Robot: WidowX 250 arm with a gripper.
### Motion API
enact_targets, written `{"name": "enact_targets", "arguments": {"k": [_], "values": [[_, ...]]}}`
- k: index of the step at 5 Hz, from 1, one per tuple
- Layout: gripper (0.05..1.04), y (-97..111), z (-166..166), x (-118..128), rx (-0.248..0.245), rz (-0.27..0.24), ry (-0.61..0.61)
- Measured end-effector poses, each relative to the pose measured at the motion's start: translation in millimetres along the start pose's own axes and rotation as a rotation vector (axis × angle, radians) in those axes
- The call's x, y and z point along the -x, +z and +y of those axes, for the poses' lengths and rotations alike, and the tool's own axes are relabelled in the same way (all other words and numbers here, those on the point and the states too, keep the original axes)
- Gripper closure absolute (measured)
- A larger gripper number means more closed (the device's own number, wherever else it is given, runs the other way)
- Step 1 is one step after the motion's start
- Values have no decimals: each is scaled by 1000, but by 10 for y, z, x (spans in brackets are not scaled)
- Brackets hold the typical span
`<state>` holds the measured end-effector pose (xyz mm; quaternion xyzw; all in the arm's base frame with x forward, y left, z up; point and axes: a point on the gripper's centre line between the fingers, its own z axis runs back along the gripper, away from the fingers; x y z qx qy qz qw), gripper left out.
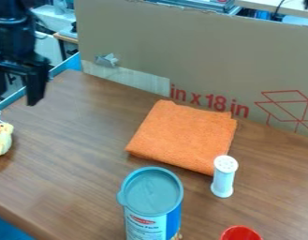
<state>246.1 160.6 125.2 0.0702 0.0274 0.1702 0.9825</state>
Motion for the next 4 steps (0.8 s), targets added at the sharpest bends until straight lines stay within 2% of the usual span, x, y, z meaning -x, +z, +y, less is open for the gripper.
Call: {"name": "enact_targets", "arguments": {"k": [1,2,4], "values": [[83,-186,180,44,21,59,66],[83,-284,377,60,-8,67,118],[83,-583,533,24,61,29,164]]}}
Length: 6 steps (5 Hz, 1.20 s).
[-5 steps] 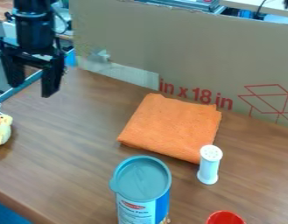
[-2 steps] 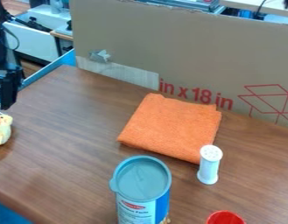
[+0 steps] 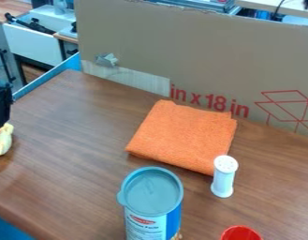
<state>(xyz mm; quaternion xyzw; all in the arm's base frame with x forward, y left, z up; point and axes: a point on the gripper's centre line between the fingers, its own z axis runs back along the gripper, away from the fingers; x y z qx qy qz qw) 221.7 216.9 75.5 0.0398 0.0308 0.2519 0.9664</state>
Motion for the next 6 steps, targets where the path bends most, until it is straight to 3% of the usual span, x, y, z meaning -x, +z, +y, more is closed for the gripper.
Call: {"name": "enact_targets", "arguments": {"k": [1,4,6], "values": [[83,-187,-46,-64,31,-21,15],[123,-549,-146,37,68,78,70],[644,-539,-259,44,86,61,78]]}}
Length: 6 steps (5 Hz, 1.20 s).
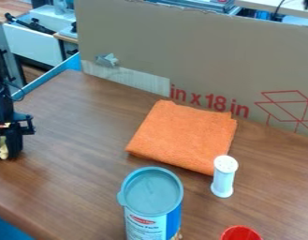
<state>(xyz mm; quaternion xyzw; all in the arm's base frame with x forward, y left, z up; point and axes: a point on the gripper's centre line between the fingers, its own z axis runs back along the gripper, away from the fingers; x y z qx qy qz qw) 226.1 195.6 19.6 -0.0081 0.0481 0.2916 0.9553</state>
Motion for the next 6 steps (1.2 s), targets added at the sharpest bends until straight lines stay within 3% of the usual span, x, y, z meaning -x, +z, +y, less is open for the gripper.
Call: {"name": "enact_targets", "arguments": {"k": [1,2,3,4,5,6], "values": [[799,92,-68,34,8,-10,7],[873,532,-265,16,4,-91,-45],[908,885,-529,-171,17,-166,-104],[919,992,-856,-516,72,-228,-190],[919,751,-1045,-974,81,-153,-214],[919,577,-1180,-1167,50,-78,-219]]}}
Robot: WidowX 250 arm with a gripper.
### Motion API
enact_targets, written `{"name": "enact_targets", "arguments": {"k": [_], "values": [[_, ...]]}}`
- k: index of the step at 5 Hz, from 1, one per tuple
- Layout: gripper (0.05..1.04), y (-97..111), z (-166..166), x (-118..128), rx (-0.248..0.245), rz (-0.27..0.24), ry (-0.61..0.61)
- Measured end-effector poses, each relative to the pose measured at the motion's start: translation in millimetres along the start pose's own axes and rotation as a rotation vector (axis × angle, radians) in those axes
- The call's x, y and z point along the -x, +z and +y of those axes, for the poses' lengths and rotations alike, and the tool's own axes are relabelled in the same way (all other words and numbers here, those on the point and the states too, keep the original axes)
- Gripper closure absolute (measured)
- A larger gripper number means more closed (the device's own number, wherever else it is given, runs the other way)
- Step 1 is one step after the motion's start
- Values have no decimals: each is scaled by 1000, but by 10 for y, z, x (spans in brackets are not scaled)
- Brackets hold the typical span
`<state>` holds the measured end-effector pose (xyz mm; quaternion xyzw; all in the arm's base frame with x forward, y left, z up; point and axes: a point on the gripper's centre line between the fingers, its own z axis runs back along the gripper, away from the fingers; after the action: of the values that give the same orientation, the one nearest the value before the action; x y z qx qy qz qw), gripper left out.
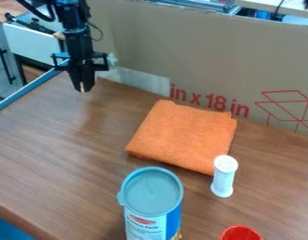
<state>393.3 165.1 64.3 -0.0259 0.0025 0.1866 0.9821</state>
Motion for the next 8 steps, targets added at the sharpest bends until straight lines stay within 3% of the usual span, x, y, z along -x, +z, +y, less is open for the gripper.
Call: {"name": "enact_targets", "arguments": {"k": [1,3,4,5,6,7,8], "values": [[919,-239,-11,-103,-7,67,26],[888,-298,51,-38,-53,141,88],[643,-305,46,-30,-50,143,99],[330,-231,-7,-41,-9,126,84],[89,-47,-61,-9,20,98,57],[79,170,-111,138,43,91,30],[82,611,-138,471,39,42,-8]]}}
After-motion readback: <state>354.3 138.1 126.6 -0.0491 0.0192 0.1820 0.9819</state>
